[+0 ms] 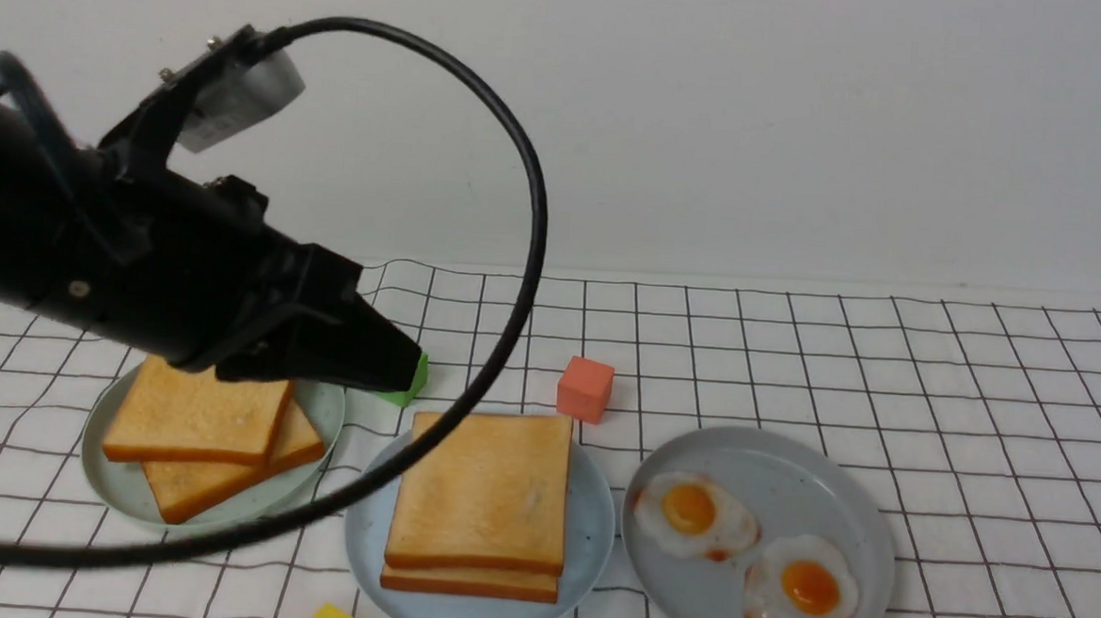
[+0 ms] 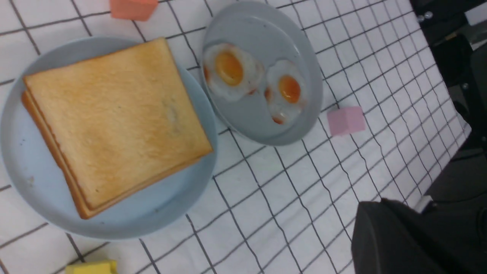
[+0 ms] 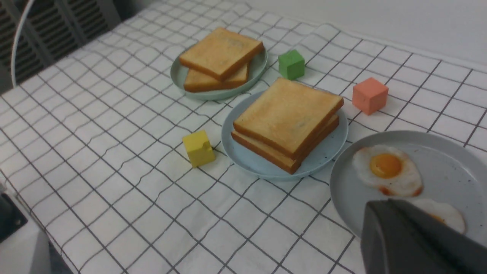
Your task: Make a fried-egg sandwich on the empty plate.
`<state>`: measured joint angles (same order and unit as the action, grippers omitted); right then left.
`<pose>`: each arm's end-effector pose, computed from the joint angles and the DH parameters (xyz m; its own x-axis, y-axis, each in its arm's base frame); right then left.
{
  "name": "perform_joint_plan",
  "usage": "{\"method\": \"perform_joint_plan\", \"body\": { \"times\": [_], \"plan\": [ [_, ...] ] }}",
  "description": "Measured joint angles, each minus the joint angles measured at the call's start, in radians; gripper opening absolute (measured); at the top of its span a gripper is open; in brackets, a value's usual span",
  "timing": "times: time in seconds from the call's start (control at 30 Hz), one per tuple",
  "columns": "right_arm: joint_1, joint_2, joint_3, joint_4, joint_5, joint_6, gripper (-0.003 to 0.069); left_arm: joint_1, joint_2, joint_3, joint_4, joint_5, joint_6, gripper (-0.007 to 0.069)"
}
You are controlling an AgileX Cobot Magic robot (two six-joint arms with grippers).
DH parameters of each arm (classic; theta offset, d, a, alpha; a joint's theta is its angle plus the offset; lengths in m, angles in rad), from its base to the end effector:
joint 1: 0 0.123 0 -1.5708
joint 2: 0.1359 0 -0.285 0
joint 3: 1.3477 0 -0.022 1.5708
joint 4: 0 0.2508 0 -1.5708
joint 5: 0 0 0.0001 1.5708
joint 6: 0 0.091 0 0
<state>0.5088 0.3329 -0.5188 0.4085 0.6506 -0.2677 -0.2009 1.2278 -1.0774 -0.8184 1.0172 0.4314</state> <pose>0.0458 0.0506 0.3113 -0.3308 -0.1134 -0.9369 -0.6513 0.7458 0.1397 0.2213 -0.1028 0.3522 -0.8073 0.1002 -0.5816 0.4720 0.7012 -0.5344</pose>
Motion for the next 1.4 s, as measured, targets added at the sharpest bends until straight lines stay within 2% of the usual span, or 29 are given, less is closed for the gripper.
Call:
{"method": "perform_joint_plan", "body": {
  "times": [0.23, 0.43, 0.5, 0.77, 1.17, 1.27, 1.3, 1.37, 1.4],
  "plan": [
    [0.0, -0.222, 0.135, -0.003, -0.101, 0.024, -0.0006, 0.0, -0.322, 0.197, 0.104, 0.036, -0.14, -0.0013],
    [0.0, -0.256, 0.168, -0.025, -0.109, 0.024, -0.0003, 0.0, -0.606, 0.381, 0.203, 0.055, -0.306, -0.0013],
    [0.0, -0.256, 0.171, -0.026, -0.109, 0.024, -0.0003, 0.0, -0.684, 0.401, 0.211, 0.056, -0.327, -0.0013],
    [0.0, -0.256, 0.175, -0.026, -0.109, 0.026, 0.0001, 0.0, -0.875, 0.408, 0.199, 0.032, -0.336, -0.0013],
    [0.0, -0.256, 0.175, -0.027, -0.109, 0.026, 0.0007, 0.0, -0.914, 0.415, 0.205, 0.032, -0.323, -0.0013],
    [0.0, -0.256, 0.175, -0.027, -0.109, 0.026, 0.0007, 0.005, -0.958, 0.449, 0.279, -0.032, -0.269, -0.0013],
    [0.0, -0.256, 0.175, -0.027, -0.109, 0.026, 0.0008, 0.019, -1.01, 0.494, 0.349, -0.096, -0.277, -0.0013],
    [0.0, -0.256, 0.175, -0.027, -0.109, 0.026, 0.0008, 0.029, -1.051, 0.528, 0.393, -0.145, -0.305, -0.0013],
    [0.0, -0.256, 0.175, -0.027, -0.109, 0.026, 0.0008, 0.042, -1.093, 0.589, 0.477, -0.243, -0.372, -0.0013]
  ]
}}
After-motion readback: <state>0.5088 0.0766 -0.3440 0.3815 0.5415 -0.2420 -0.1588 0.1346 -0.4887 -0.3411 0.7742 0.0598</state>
